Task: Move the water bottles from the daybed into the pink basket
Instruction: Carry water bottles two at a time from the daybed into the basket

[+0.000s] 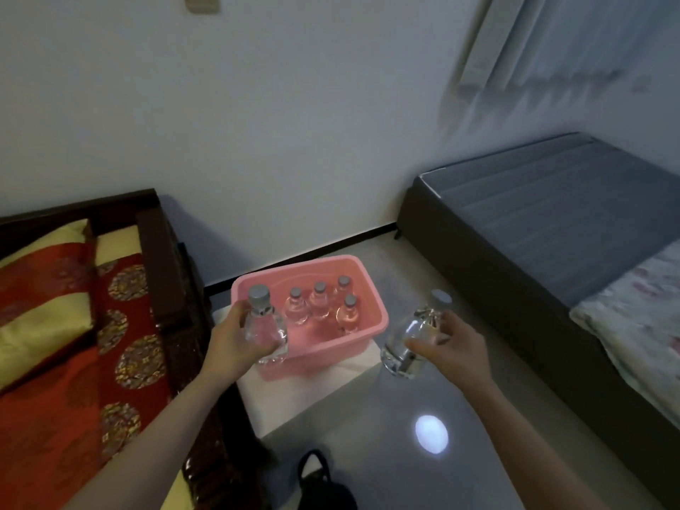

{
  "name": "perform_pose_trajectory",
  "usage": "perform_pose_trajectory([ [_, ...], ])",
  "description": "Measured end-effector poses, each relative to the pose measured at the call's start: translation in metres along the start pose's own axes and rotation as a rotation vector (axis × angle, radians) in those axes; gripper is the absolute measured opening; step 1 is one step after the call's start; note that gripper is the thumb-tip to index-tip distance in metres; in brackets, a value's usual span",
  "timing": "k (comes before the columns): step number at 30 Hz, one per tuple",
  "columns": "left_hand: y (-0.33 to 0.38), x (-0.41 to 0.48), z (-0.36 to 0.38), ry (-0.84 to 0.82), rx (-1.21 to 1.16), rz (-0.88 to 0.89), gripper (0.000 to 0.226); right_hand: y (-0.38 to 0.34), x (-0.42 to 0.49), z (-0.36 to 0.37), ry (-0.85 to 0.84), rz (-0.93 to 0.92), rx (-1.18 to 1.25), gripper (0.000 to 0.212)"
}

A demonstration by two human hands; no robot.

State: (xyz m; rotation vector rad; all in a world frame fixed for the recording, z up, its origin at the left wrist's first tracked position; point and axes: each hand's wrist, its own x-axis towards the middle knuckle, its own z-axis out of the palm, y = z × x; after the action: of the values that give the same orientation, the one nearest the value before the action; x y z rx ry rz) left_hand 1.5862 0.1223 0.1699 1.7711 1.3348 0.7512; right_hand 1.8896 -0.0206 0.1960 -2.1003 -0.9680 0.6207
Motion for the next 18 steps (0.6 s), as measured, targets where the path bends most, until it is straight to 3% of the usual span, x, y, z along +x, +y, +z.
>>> perform_pose_trajectory([
  [5, -0.019, 0.062, 0.014, 0.039, -0.016, -0.056, 0.059, -0.017, 0.078, 0.040, -0.068, -0.037, 0.005, 0.038],
  [10, -0.035, 0.128, 0.026, 0.033, -0.030, -0.128, 0.060, -0.043, 0.156, 0.078, -0.159, -0.044, -0.039, 0.051],
  [18, -0.071, 0.169, 0.055, 0.097, 0.012, -0.223, 0.062, -0.038, 0.207, 0.132, -0.228, 0.008, -0.035, 0.051],
])
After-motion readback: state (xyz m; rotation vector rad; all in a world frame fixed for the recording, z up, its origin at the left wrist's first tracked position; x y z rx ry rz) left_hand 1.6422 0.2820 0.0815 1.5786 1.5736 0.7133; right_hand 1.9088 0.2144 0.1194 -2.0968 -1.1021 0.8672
